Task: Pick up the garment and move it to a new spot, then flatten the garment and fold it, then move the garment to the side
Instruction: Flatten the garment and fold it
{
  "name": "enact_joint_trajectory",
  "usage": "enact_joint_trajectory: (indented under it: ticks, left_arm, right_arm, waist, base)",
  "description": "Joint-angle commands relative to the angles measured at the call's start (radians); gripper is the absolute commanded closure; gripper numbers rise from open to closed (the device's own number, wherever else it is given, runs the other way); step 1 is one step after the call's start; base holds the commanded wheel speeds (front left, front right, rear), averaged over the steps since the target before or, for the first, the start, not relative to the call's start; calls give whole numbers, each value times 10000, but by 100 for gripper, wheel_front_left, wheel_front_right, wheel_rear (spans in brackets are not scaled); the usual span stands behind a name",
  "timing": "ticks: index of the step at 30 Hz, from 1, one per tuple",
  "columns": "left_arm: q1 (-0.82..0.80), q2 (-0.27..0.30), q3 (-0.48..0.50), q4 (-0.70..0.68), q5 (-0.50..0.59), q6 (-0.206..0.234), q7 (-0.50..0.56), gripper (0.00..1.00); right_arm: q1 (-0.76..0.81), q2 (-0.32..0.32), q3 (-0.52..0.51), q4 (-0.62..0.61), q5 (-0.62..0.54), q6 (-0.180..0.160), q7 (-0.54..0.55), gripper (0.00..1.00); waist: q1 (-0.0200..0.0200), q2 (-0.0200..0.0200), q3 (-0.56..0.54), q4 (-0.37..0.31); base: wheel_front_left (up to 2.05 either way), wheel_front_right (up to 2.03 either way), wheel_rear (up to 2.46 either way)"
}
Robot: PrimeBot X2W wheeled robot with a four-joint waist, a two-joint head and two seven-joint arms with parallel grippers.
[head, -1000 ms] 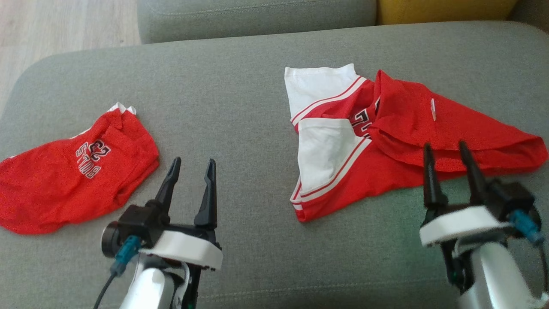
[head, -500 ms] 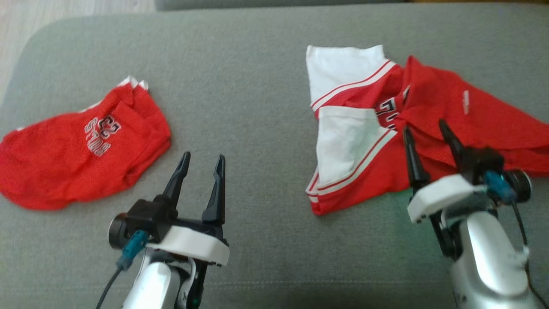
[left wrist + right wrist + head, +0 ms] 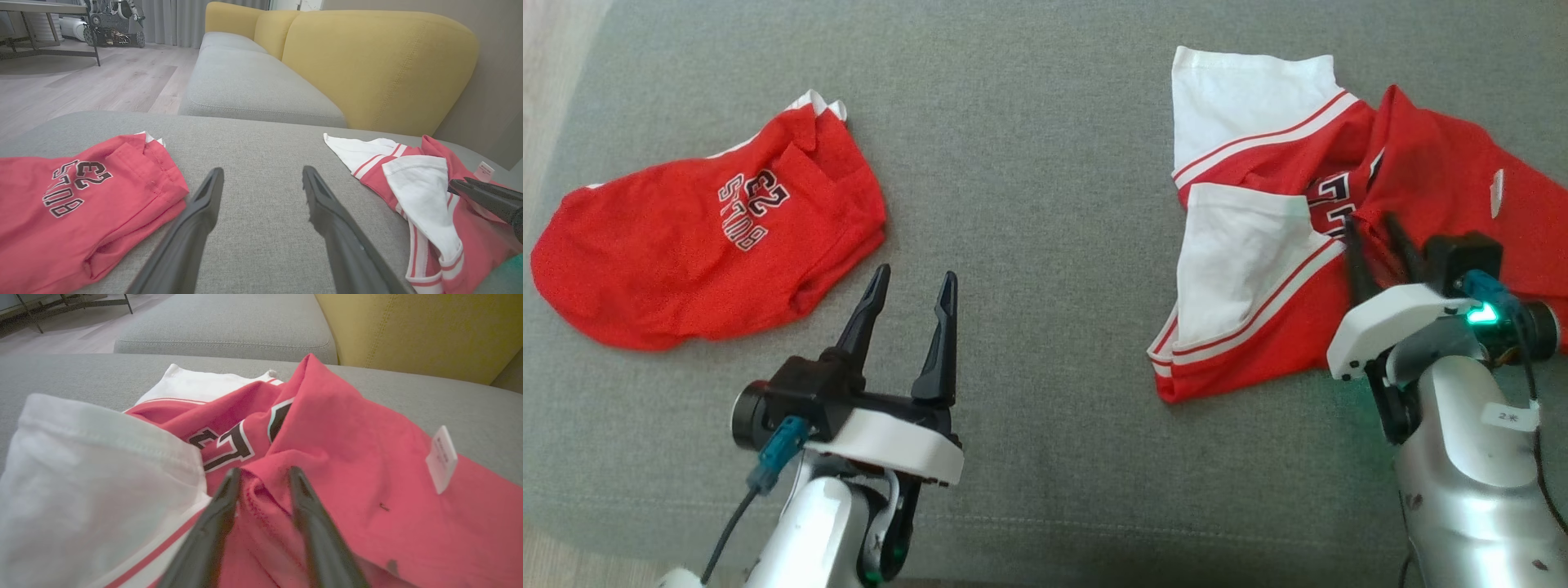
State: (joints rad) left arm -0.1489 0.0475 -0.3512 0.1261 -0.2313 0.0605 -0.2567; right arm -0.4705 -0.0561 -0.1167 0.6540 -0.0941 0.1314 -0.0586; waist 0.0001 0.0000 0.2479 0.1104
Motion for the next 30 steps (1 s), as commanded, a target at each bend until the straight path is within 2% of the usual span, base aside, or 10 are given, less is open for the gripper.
enact_joint_trajectory:
  ticks: [1, 7, 11, 18, 20, 21, 23, 24, 25, 30]
  left_arm:
    - [-326, 28, 241, -285, -43, -24, -51, 0]
    - [-232, 28, 183, -206, -100, 19, -51, 0]
    - [-177, 28, 91, -227, -162, 51, -51, 0]
    - [-290, 28, -188, -399, -281, 87, -51, 0]
    - [-430, 28, -331, -419, -356, 64, -51, 0]
    - [-430, 28, -331, -419, -356, 64, -51, 0]
    - [-525, 28, -376, -414, -411, 75, -51, 0]
    - [-575, 28, -386, -410, -439, 82, -51, 0]
    - [-619, 28, -388, -411, -464, 94, -51, 0]
    - [-724, 28, -364, -406, -540, 132, -51, 0]
  right_arm:
    - [-318, 0, 175, -180, -25, -7, -174, 100]
    - [-747, -80, -86, 129, -284, -7, -519, 100]
    - [-1410, -461, -260, 41, -454, -7, -497, 100]
    - [-3738, -1934, -231, -126, -842, -7, 200, 100]
    - [-4879, -2694, -556, 207, -1047, -7, 541, 100]
    - [-4879, -2694, -556, 207, -1047, -7, 541, 100]
    - [-5463, -3173, -844, 699, -1357, -7, 871, 100]
    - [-5692, -3409, -1026, 930, -1610, -7, 965, 74]
    - [-5841, -3562, -1279, 1116, -1910, -7, 1075, 0]
    - [-6088, -3491, -2313, 1939, -2843, -7, 1120, 0]
  waist:
    - [-1, 0, -31, -1]
    - [-1, 0, -375, -84]
    - [-1, 0, -567, -130]
    - [-1, 0, -230, 49]
    - [-1, 0, 38, 274]
    - [-1, 0, 38, 274]
    - [-1, 0, 205, 436]
    - [-1, 0, 277, 507]
    - [-1, 0, 341, 562]
    - [-1, 0, 467, 683]
  base:
    - [0, 0, 0]
    - [0, 0, 0]
    - [0, 0, 0]
    - [0, 0, 0]
    - [0, 0, 0]
    - [0, 0, 0]
    - [0, 0, 0]
    - [0, 0, 0]
    - [0, 0, 0]
    - [0, 0, 0]
